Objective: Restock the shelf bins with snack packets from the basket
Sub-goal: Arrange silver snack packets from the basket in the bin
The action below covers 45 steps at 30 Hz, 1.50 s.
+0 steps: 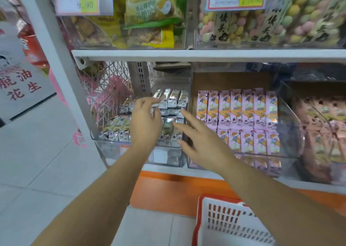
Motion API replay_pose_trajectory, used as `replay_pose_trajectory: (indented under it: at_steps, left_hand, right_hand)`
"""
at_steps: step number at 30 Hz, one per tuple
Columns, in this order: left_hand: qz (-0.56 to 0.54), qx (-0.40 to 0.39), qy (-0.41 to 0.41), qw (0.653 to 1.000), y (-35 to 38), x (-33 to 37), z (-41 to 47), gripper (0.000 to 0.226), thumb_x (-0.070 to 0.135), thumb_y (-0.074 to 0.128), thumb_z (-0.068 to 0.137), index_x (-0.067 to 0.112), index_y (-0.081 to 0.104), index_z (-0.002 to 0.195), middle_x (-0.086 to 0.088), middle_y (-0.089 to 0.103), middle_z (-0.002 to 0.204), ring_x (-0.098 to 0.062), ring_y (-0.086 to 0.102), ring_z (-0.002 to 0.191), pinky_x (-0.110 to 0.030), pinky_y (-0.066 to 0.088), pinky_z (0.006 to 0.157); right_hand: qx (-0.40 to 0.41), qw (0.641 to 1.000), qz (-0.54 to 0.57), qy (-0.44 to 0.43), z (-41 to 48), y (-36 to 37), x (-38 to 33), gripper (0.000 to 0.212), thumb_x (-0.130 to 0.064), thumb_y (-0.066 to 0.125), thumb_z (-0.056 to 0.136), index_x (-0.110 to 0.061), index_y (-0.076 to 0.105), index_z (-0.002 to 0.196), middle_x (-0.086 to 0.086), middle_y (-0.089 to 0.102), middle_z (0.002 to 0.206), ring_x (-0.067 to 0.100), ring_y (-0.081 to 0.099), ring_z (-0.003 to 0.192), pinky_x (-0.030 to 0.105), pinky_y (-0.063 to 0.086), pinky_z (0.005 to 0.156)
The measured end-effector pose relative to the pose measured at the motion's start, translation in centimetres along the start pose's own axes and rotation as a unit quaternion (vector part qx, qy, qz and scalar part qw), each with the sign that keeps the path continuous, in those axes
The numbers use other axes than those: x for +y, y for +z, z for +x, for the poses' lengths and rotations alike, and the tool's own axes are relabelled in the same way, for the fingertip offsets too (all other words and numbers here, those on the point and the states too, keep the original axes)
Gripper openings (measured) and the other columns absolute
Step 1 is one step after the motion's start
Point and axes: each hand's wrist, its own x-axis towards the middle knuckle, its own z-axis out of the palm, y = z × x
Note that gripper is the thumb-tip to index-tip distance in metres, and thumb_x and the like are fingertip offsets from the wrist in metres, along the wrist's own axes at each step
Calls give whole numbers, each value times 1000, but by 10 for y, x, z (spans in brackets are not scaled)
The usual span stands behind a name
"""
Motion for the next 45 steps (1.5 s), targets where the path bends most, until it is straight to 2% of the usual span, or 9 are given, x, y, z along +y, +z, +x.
replay_pose_trajectory:
  at_steps: [4, 8, 12, 17, 21, 28, 36, 41, 45]
  left_hand:
    - [-70, -7, 98, 993, -14, 11, -89, 27, 7, 43, 89, 12, 62, 107, 6, 52, 105, -6, 50, 95, -17, 40, 80]
    - [-74, -120, 80, 987, 5, -12, -170, 34, 17, 39, 81, 20, 62, 105, 6, 56, 103, -12, 56, 87, -30, 47, 75]
    - [-15, -297, 40, 954, 36, -42, -234, 36, 16, 43, 86, 19, 64, 114, 4, 52, 120, -15, 55, 104, -36, 50, 89]
    - [30, -402, -16, 915, 73, -47, -265, 42, 14, 49, 95, 22, 49, 136, 2, 24, 154, -18, 29, 139, -28, 29, 111]
    - [30, -385, -46, 921, 95, -48, -277, 47, 1, 47, 90, 23, 54, 131, 9, 10, 158, -19, 25, 142, -41, 35, 111]
    - [3, -355, -49, 934, 99, -45, -277, 34, 0, 46, 88, 18, 65, 109, 6, 21, 156, -21, 35, 138, -48, 47, 100]
    - [-9, -356, -65, 932, 99, -51, -279, 32, -3, 48, 88, 20, 66, 103, 11, 21, 155, -17, 39, 135, -41, 52, 94]
    - [9, -367, -57, 928, 96, -48, -278, 36, -4, 45, 87, 20, 65, 106, 10, 16, 157, -17, 35, 137, -37, 50, 97]
    - [42, -425, -42, 903, 85, -40, -271, 40, -1, 42, 91, 19, 61, 120, 8, 7, 159, -23, 22, 141, -30, 37, 105]
  right_hand:
    - [166, 984, 14, -65, -20, 2, -5, 28, -11, 60, 87, -6, 66, 114, 14, 56, 129, 26, 52, 116, 36, 44, 98]
    - [202, 976, 49, -58, -93, 15, -2, 17, -10, 56, 87, -2, 69, 94, 10, 68, 93, 22, 58, 89, 29, 44, 84]
    - [56, 994, 58, 68, -187, 39, 35, 22, -22, 51, 87, -12, 70, 91, -1, 69, 83, 17, 61, 75, 28, 48, 69]
    - [-179, 951, 23, 253, -271, 60, 97, 15, -18, 51, 92, -28, 61, 85, -14, 60, 77, 13, 58, 72, 31, 48, 67]
    - [-262, 903, -18, 340, -300, 79, 122, 19, -19, 43, 97, -19, 62, 102, -4, 62, 94, 13, 55, 83, 26, 37, 67]
    - [-458, 781, 43, 422, -328, 154, 133, 42, -20, 44, 98, -16, 40, 139, 5, 41, 143, 23, 47, 124, 32, 40, 100]
    - [-441, 763, 105, 460, -329, 174, 129, 35, -18, 41, 99, -14, 46, 133, 7, 50, 135, 21, 53, 115, 27, 41, 91]
    - [-247, 771, 281, 515, -278, 138, 105, 29, -19, 51, 95, -6, 56, 69, 2, 55, 58, 16, 48, 54, 37, 43, 61]
    - [-205, 786, 336, 477, -237, 88, 74, 12, -21, 70, 85, -9, 66, 87, 1, 62, 86, 14, 56, 68, 20, 44, 58]
